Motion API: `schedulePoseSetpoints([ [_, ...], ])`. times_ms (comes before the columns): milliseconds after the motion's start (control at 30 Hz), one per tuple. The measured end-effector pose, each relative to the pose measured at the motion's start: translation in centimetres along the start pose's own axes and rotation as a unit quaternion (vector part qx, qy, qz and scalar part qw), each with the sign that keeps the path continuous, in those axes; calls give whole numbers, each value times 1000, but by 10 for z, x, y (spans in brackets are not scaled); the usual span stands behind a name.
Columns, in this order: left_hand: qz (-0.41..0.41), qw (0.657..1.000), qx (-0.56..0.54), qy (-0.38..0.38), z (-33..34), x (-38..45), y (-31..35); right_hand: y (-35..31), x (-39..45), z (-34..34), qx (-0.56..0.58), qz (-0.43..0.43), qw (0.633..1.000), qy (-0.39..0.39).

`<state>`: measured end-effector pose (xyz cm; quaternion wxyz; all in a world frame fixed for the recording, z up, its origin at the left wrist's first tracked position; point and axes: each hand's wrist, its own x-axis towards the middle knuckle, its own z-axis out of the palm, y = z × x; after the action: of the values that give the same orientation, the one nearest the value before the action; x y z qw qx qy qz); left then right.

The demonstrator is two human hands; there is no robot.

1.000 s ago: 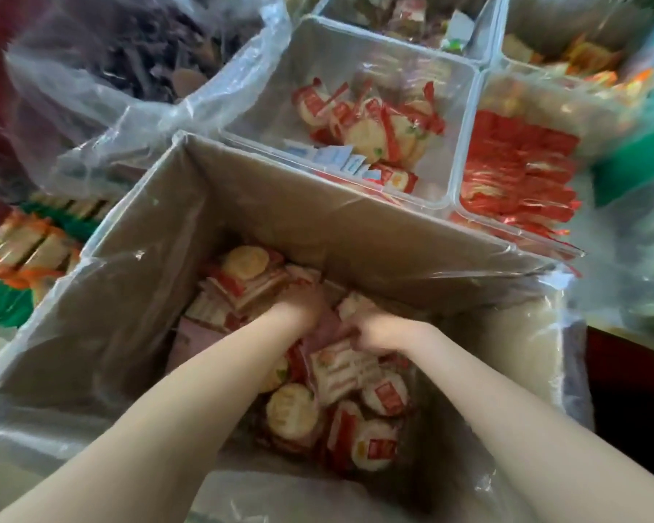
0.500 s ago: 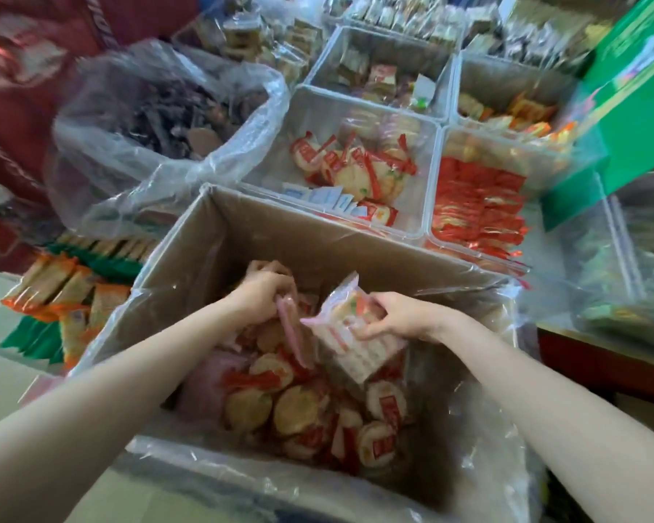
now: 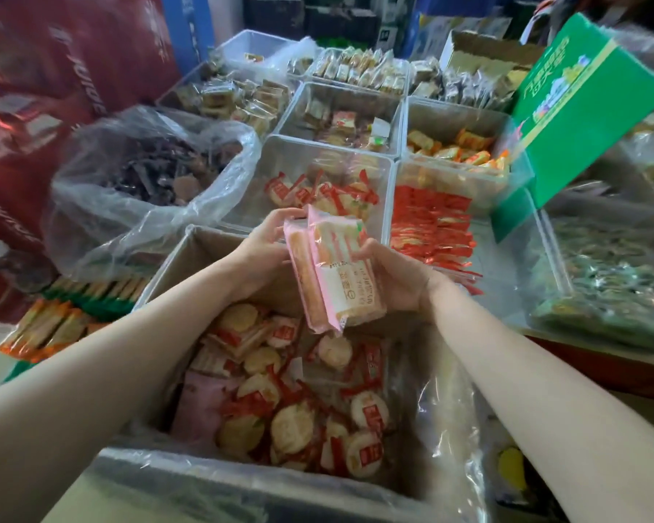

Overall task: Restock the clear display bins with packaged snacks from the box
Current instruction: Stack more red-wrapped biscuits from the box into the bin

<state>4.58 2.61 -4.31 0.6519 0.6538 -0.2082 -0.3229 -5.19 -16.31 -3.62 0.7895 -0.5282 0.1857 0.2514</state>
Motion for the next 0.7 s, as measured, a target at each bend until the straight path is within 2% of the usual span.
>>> schedulePoseSetpoints([
  [33, -30, 998, -59, 8, 1, 6, 8, -7, -9, -5, -24, -5, 1000, 15],
  [100, -119, 984, -130, -27, 8, 18, 28, -23, -32, -15, -92, -4, 994, 61],
  [167, -170, 977, -66, -108, 31, 27, 45, -39, -57, -23, -245, -31, 961, 128],
  [233, -145, 965, 101, -193, 65, 41, 56, -54, -81, -28, -444, -65, 875, 181],
  [300, -111, 946, 207, -224, 106, 51, 66, -63, -102, -41, -572, -90, 783, 225],
  [367, -99, 952, 181, -227, 149, 65, 71, -66, -127, -69, -590, -126, 739, 300],
  [467, -80, 966, 76, -235, 228, 82, 66, -64, -175, -123, -563, -191, 712, 374],
  [600, -48, 977, 42, -205, 362, 112, 46, -40, -253, -221, -565, -206, 688, 406],
  [700, -35, 988, -15, -150, 474, 143, 26, -17, -313, -327, -534, -203, 650, 502],
])
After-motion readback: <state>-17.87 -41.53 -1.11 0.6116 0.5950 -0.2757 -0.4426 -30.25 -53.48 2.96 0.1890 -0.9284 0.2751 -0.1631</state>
